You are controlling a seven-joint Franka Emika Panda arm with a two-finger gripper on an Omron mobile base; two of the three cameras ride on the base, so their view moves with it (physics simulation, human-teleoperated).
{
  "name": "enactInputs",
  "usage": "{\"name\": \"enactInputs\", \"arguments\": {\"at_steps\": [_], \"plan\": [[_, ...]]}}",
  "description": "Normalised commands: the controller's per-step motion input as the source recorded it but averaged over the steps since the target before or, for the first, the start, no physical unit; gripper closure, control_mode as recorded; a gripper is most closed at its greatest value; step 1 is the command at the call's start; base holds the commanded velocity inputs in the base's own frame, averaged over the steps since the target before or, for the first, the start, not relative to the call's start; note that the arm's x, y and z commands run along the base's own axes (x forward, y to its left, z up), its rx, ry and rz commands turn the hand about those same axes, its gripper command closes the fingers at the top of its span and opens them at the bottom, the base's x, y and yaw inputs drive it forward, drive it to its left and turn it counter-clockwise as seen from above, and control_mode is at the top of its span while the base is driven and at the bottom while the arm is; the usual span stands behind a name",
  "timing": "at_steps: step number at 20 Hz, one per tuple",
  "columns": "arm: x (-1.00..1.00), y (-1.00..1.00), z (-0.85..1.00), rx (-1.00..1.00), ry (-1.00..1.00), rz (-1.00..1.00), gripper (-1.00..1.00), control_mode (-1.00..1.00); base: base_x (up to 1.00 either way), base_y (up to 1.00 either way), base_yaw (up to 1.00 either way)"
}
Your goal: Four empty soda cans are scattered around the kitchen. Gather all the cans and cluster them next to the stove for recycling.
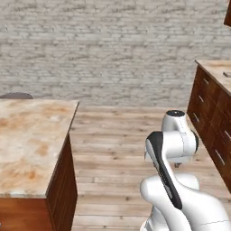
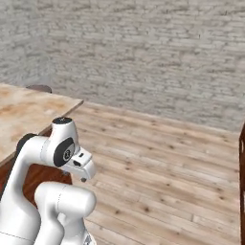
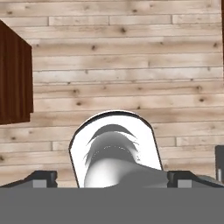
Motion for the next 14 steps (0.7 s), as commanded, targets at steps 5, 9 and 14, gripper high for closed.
{"name": "enactInputs", "arguments": {"at_steps": [5, 9, 14], "plan": [[0.0, 0.0, 0.0, 0.0, 0.0, 0.0, -1.0, 1.0, 0.14, 0.01, 0.5], [0.0, 0.0, 0.0, 0.0, 0.0, 0.0, -1.0, 1.0, 0.32, -0.14, 0.43], [0.0, 0.0, 0.0, 0.0, 0.0, 0.0, -1.0, 1.0, 0.65, -0.46, 0.25]]}}
